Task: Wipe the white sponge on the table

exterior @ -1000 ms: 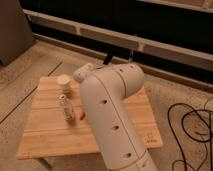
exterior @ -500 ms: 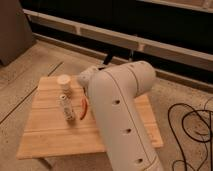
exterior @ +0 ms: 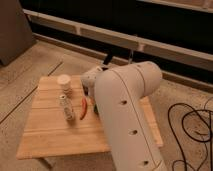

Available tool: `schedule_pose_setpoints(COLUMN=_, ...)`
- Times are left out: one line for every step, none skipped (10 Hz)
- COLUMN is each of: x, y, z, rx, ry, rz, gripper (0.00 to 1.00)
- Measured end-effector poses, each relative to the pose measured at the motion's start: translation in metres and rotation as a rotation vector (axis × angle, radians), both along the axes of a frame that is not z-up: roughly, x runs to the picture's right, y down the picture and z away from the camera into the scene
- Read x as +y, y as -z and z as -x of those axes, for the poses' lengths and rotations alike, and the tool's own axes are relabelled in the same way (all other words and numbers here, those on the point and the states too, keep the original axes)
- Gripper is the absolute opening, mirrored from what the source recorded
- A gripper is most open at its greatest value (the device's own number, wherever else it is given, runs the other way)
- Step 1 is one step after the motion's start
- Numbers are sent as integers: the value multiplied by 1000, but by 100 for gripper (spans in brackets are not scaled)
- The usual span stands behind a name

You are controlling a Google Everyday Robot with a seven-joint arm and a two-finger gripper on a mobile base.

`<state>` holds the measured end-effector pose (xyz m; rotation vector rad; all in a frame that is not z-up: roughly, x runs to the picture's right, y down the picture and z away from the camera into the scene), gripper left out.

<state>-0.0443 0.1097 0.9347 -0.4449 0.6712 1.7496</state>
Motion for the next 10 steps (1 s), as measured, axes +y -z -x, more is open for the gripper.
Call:
schedule_pose_setpoints(x=-1, y=1, z=0, rx=-11, ry=1, rz=-10, gripper=65)
schedule_pose_setpoints(x=-1, y=3, z=0, rx=-18, ry=2, rz=-17, gripper=65)
schedule_pose_setpoints(x=-1, y=4, z=0, rx=-29, ry=4, rz=-24, gripper=65)
schedule_pose_setpoints(x=-1, y=5, z=1, rx=-35, ry=4, rz=-27, gripper=65)
schedule_pose_setpoints(x=0, y=6, z=0, rx=-38, ry=6, rz=-29, gripper=65)
schedule_pose_setpoints(x=1, y=7, z=-1, rx=-40, ry=6, rz=-29, gripper=65)
schedule_pose_setpoints(x=2, y=8, z=-1, rx=-41, ry=6, rz=-28, gripper=65)
schedule_pose_setpoints(x=2, y=8, z=-2, rx=-42, ry=6, rz=-28, gripper=65)
schedule_pose_setpoints(x=2, y=10, z=-1, rx=-45, ry=10, rz=-30, gripper=65)
schedule_pose_setpoints(x=0, y=13, z=1, rx=-51, ry=16, rz=-39, gripper=65)
